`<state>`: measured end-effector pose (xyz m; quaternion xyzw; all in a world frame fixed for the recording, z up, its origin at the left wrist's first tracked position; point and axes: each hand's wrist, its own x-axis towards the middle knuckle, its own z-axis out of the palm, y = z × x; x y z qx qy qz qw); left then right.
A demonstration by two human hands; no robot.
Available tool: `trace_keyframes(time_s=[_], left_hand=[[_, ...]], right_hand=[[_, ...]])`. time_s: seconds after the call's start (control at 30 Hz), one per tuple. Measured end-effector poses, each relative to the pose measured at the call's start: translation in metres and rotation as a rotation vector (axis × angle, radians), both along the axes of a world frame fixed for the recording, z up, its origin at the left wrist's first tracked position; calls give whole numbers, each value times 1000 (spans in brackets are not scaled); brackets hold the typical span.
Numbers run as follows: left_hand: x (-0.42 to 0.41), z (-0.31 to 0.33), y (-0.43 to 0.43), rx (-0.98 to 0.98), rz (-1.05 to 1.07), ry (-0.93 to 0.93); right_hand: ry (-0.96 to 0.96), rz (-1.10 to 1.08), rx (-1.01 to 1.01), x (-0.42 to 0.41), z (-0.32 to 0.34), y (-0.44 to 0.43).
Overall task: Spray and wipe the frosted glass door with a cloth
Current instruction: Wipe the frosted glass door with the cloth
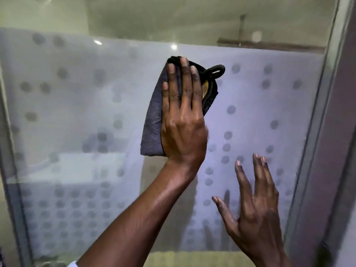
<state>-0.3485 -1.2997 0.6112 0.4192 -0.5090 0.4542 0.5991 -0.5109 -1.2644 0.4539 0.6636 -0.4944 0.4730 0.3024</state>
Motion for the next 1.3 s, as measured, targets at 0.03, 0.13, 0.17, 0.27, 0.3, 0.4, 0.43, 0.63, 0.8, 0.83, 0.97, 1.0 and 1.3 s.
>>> trace_keyframes(time_s=[0.03,0.13,0.17,0.27,0.3,0.4,0.43,0.63,0.8,0.83,0.97,1.0,1.3], left_hand=[[-12,-3,0,14,-10,-12],[-42,-12,-3,34,-8,-18],[-50,-13,-5,39,-11,-16],[-68,-16,-7,41,-25,-3],[-74,-17,-8,43,-30,-4],[-96,-20,-11,61,-47,-40],[-103,-21,-14,68,-54,-58],[-154,-22,-20,121,-88,-218],[-140,-10,-18,140,-22,-388],[-134,-5,-16,126,8,-401],[-85,29,-11,75,109,-211],[-68,37,-9,90,124,-122],[-53,18,-7,130,120,107]], right_hand=[[-6,-4,-7,-11,1,-1],[-41,-22,-28,-41,1,-6],[-54,-32,-24,-50,0,-9],[-40,-52,9,-70,-6,-16],[-28,-50,15,-75,-9,-18],[-4,-13,21,-85,-15,-22],[1,-7,21,-88,-16,-23],[-1,28,21,-103,-22,-26],[-32,40,-2,-100,-22,-29],[-36,43,-9,-100,-21,-29],[-33,60,-29,-103,-22,-28],[-36,73,-24,-104,-22,-28],[-44,131,16,-111,-20,-23]])
